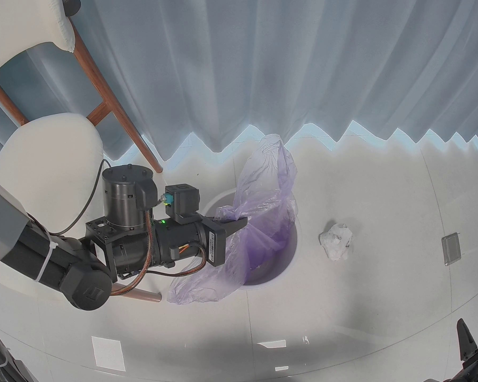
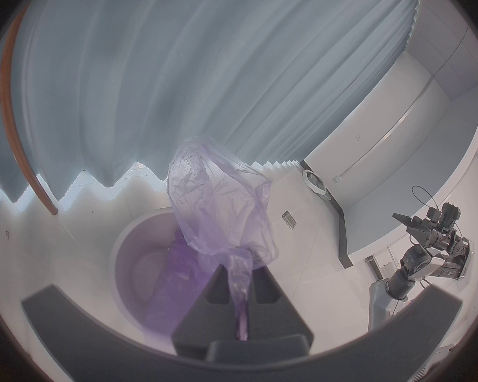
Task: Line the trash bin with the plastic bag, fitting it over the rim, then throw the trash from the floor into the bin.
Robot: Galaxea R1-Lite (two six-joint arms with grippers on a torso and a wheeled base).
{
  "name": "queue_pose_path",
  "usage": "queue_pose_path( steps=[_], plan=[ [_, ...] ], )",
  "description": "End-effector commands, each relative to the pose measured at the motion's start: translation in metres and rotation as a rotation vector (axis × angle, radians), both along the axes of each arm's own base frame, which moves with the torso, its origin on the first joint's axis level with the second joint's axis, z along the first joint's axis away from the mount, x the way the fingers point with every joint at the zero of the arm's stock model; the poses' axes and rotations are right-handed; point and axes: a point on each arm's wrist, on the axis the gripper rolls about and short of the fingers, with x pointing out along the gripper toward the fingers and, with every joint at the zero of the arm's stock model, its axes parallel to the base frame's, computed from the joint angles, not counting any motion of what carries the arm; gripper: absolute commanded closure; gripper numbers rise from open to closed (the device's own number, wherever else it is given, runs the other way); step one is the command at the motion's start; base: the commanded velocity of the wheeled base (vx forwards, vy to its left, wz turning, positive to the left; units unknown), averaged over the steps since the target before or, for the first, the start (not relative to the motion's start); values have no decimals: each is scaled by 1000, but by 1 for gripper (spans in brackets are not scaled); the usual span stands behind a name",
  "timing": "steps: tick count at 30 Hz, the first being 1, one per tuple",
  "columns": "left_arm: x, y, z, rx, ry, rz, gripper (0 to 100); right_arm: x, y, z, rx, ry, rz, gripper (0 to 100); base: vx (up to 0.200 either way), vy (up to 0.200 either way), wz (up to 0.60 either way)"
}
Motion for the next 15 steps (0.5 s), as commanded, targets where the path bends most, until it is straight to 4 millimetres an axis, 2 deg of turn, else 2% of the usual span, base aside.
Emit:
queue_pose_path(
  steps=[1, 2, 5, 9, 15],
  plan=[
    [0, -1, -1, 2, 4, -2, 100, 0, 0, -5, -1, 0, 2, 0, 0, 0, 0],
    [0, -1, -1, 2, 4, -2, 100, 0, 0, -5, -1, -2, 2, 0, 0, 0, 0],
    [-2, -2, 1, -1, -3, -4, 100, -3, 0, 21, -17, -248, 5, 0, 0, 0, 0],
    [-4, -6, -1, 4, 0, -6, 100, -2, 0, 12, -21, -172, 7, 0, 0, 0, 0],
    [-5, -8, -1, 9, -6, 12, 100, -2, 0, 21, 10, -157, 35, 0, 0, 0, 0]
  ],
)
